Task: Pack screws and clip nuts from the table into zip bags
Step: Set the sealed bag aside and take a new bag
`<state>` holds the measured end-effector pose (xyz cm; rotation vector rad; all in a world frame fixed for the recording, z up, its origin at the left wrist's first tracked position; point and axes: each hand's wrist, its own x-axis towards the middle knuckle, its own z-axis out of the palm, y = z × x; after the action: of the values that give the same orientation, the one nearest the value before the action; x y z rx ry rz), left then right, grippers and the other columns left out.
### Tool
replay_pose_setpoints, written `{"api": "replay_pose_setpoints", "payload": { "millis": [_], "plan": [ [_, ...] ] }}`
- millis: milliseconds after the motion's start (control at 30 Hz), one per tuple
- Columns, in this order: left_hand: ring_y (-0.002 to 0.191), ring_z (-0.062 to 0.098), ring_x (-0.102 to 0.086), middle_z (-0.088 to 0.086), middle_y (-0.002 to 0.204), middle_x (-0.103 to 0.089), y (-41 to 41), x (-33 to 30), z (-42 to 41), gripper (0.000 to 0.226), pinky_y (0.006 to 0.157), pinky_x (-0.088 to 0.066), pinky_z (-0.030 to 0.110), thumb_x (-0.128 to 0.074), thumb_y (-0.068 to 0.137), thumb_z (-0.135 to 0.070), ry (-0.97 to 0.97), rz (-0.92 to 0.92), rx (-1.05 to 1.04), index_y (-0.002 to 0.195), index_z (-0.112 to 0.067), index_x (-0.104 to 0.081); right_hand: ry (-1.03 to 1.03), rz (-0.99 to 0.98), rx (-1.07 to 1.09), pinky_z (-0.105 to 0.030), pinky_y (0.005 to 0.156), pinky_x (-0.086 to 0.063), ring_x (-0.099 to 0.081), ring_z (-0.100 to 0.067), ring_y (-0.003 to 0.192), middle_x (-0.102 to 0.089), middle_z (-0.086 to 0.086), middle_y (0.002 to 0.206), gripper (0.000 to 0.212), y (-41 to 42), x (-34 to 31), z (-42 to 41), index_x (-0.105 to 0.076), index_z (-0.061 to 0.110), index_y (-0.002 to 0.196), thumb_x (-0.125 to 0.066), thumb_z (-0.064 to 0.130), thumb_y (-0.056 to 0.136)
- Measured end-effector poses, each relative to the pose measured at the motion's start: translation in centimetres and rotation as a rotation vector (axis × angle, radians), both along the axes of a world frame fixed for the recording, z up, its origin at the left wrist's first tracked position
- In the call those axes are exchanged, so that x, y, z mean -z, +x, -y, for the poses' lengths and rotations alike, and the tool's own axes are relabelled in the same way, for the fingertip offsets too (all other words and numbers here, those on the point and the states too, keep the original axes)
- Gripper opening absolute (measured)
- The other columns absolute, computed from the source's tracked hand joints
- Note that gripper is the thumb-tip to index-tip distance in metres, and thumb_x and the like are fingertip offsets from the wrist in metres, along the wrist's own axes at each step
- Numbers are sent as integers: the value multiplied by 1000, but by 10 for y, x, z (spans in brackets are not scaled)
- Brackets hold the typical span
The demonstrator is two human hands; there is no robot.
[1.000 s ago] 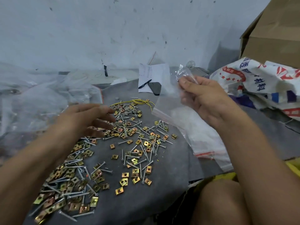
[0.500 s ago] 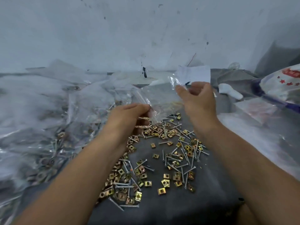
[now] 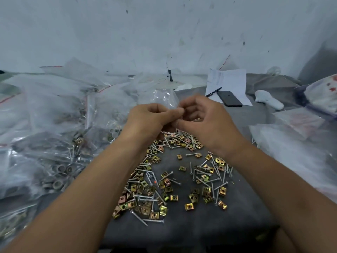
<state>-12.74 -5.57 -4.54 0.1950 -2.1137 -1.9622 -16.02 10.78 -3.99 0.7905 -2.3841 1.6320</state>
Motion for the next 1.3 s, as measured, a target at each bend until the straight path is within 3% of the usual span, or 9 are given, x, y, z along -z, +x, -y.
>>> {"api": "replay_pose_setpoints", "payload": {
  "millis": [200, 300, 400, 567, 767, 900, 1033, 1167, 1300],
  "plan": [
    [68, 20, -77, 4, 75, -76, 5, -2, 7, 30, 49, -50, 28, -87, 87, -38, -174, 67, 17, 80, -11, -75, 36, -45, 93, -32, 81, -62, -72, -8, 85, -75, 5, 90, 18, -10, 5, -4, -77, 21, 103, -76, 10, 90],
    [68, 19, -78, 4, 74, -77, 6, 2, 6, 32, 60, -59, 37, -84, 89, -42, -478, 56, -107, 84, -13, -72, 187, -221, 138, -31, 81, -61, -71, -4, 84, -74, 11, 90, 15, -9, 8, -4, -77, 24, 105, -73, 16, 93],
    [73, 21, -75, -2, 85, -71, 8, 3, 4, 43, 72, -62, 46, -79, 89, -47, -690, -42, -307, 117, -21, -58, 294, -355, 125, -36, 83, -60, -71, -7, 89, -76, 7, 97, 18, -8, 10, -1, -76, 22, 111, -68, 17, 97],
    [62, 17, -74, -2, 71, -75, 9, -1, 6, 13, 66, -63, 36, -70, 96, -30, -734, -128, -268, 105, -27, -78, 251, -459, 190, -32, 84, -59, -69, -7, 89, -74, 5, 98, 17, -8, 7, 4, -74, 19, 110, -67, 15, 95],
    [57, 13, -72, 1, 67, -75, 12, -5, 1, 12, 53, -55, 26, -71, 102, -21, -390, -254, -247, 99, -19, -81, 239, -379, 366, -28, 70, -54, -64, -4, 76, -67, 13, 82, 19, -5, 3, 2, -67, 27, 94, -77, 42, 85],
    [69, 3, -72, -13, 77, -75, 12, -7, -3, 14, 68, -61, 31, -71, 101, -26, -565, -398, -292, 106, -21, -84, 111, -346, 482, -25, 67, -54, -63, -2, 68, -64, 13, 71, 19, -2, 0, 1, -66, 24, 88, -73, 41, 89],
    [69, -1, -64, -16, 79, -68, 13, -9, -7, 17, 69, -47, 10, -71, 96, -22, -739, -646, -359, 110, -22, -82, -34, -571, 531, -10, 61, -43, -62, -3, 65, -61, 12, 73, 16, 3, -10, 1, -58, 18, 101, -68, 26, 92],
    [67, 2, -68, -10, 79, -73, 4, 3, -1, 23, 70, -58, 25, -70, 94, -23, -687, -229, -271, 114, -25, -81, 255, -391, 542, -37, 69, -55, -64, -14, 74, -65, 7, 79, 23, -9, 6, -1, -54, 19, 104, -70, 24, 89],
    [55, 11, -74, 3, 71, -77, 0, 8, -1, 28, 53, -57, 27, -66, 91, -14, -489, -89, -216, 115, -20, -77, 336, -304, 473, -36, 70, -54, -63, -14, 78, -65, 3, 79, 18, -22, 12, -2, -56, 20, 100, -70, 23, 89]
  ]
}}
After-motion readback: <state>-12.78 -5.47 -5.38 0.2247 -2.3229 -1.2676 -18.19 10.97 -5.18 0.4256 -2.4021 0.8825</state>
